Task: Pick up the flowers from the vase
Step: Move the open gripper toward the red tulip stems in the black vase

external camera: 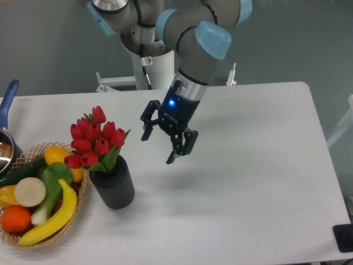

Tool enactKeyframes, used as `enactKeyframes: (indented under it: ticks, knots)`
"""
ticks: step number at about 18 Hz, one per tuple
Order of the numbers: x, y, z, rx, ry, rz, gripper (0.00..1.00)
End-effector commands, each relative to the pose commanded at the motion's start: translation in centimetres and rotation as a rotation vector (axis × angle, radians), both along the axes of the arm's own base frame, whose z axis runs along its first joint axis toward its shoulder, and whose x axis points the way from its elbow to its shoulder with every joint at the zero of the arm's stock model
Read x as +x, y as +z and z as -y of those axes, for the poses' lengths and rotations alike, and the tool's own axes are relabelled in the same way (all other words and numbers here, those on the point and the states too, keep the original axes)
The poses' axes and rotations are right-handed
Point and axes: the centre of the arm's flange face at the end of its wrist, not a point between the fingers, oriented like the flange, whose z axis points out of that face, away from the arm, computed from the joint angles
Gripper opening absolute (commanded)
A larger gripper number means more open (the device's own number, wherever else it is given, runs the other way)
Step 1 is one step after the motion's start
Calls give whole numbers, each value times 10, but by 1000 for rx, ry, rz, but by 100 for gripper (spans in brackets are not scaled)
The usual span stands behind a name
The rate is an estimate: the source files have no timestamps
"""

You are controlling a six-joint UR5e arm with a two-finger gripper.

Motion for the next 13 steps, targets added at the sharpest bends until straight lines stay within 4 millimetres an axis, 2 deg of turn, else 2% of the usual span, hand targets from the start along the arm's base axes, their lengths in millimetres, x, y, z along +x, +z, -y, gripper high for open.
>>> enactKeyframes:
  ticks: [6,11,13]
  knots:
    - [15,-13,-7,97,-41,129,100]
    - [19,-31,-15,129,-60,211,100]
    - [13,-38,-20,127,-63,219,100]
